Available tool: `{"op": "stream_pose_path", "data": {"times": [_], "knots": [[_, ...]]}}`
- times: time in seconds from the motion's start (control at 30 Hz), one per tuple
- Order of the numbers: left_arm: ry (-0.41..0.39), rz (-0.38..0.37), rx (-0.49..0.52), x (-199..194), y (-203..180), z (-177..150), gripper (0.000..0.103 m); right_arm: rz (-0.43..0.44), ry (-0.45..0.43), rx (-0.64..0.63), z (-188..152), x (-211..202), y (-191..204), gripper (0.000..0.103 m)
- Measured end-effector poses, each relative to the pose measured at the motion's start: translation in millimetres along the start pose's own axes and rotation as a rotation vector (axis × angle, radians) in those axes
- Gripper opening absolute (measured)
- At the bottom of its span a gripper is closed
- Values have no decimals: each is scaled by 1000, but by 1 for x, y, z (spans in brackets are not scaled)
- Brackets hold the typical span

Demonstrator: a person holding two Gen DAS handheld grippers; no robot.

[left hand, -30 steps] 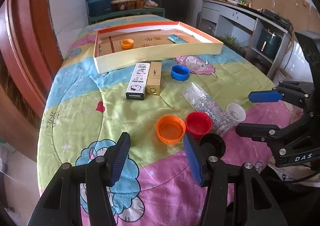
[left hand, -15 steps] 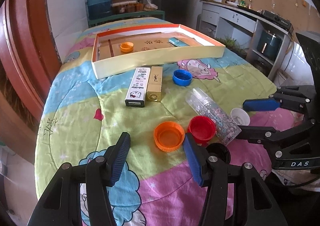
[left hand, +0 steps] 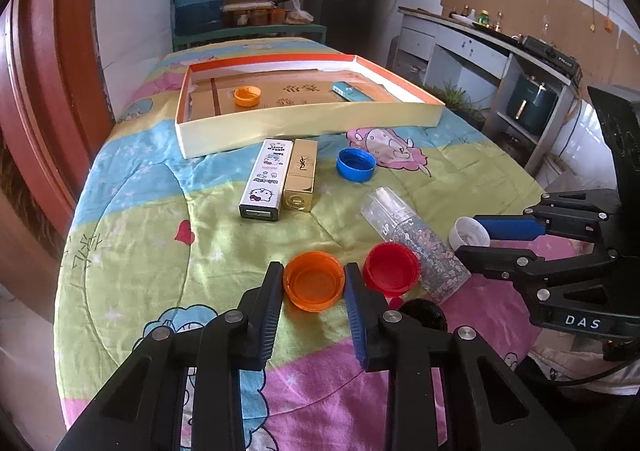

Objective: Organize rigid objects
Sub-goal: 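Grasp the second orange cap with the left tool while the right tool grasps the white cap, then carry the orange cap with the left tool while the right tool carries the white cap into the box lid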

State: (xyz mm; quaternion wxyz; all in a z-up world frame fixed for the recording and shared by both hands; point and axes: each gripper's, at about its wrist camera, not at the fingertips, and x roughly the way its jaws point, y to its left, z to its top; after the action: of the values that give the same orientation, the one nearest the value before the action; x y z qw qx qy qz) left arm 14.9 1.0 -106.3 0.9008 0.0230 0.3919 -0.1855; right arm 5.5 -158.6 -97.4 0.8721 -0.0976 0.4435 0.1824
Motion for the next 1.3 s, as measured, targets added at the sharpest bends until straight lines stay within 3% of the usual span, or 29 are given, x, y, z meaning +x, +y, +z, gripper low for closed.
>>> {"op": "stream_pose_path", "data": {"times": [0.5,1.3], "knots": [[-28,-14,-27,-10,4,13,31,-15,-19,57,8,-1,-17,30],[-79,4,-107,-11,13,65,31,-30,-102,85,54,-3,-28,30]]}}
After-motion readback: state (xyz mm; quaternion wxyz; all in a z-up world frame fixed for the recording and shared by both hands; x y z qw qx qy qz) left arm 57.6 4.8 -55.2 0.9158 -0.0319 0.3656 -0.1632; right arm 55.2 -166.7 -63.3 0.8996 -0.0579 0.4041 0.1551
